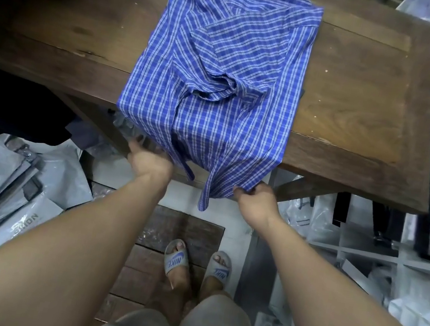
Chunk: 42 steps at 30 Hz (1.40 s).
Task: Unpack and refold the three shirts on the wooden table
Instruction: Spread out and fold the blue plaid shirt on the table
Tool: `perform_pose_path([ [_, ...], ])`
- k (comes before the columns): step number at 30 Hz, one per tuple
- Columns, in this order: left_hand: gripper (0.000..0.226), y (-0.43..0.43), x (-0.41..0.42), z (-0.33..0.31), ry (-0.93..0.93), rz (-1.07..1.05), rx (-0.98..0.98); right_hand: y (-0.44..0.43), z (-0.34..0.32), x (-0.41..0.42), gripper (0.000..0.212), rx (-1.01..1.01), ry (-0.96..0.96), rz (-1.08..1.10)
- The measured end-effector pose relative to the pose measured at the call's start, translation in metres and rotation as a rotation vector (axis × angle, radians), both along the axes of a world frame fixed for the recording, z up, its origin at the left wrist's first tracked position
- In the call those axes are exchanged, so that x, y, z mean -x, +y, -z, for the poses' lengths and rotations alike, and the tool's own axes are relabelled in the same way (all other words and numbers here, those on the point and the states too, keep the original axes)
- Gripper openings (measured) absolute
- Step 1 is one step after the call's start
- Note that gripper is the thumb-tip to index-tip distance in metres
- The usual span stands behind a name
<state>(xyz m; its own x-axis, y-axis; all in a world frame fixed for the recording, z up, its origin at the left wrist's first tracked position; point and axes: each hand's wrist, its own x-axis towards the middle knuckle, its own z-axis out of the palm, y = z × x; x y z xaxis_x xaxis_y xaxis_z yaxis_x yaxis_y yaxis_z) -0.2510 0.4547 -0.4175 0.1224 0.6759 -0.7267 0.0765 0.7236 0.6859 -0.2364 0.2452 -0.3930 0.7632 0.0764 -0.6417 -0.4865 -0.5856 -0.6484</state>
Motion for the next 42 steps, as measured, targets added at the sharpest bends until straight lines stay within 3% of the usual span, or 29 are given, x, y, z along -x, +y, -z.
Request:
perform_pose_path([
  [4, 0.051, 0.015, -0.005, 0.003, 0.087, 0.454, -0.255, 0.003, 0.008, 0.001, 0.014, 0.019, 0.043, -0.003],
  [6, 0.052, 0.019, -0.008, 0.009, 0.154, 0.444, -0.339, 0.003, 0.01, 0.002, 0.014, 0.026, 0.066, -0.016],
  [7, 0.049, 0.02, -0.005, 0.012, 0.094, 0.468, -0.381, 0.003, 0.01, 0.001, 0.014, 0.031, 0.072, -0.026],
  [11, 0.037, 0.017, 0.003, -0.007, 0.311, 0.712, -0.585, 0.003, 0.014, 0.0, 0.013, 0.03, 0.099, -0.048],
  [15, 0.051, 0.02, 0.024, -0.004, 0.113, 0.692, -0.376, 0.003, 0.02, 0.001, 0.008, 0.022, 0.096, -0.076],
  [21, 0.04, 0.013, 0.056, 0.005, 0.227, 0.835, -0.309, 0.007, 0.033, 0.021, 0.018, 0.017, 0.074, -0.044],
  [28, 0.05, 0.023, 0.105, 0.042, 0.225, 1.076, -0.357, 0.016, 0.057, 0.074, 0.011, -0.02, 0.043, 0.217],
  [32, 0.041, 0.032, 0.134, 0.052, 0.223, 1.173, -0.339, 0.024, 0.062, 0.108, 0.003, -0.061, 0.081, 0.365],
  [36, 0.029, 0.042, 0.162, 0.059, 0.237, 1.253, -0.215, 0.024, 0.065, 0.134, 0.018, -0.119, 0.085, 0.39],
  [42, 0.026, 0.049, 0.185, 0.061, 0.173, 1.265, -0.222, 0.025, 0.073, 0.154, 0.022, -0.11, 0.072, 0.411],
])
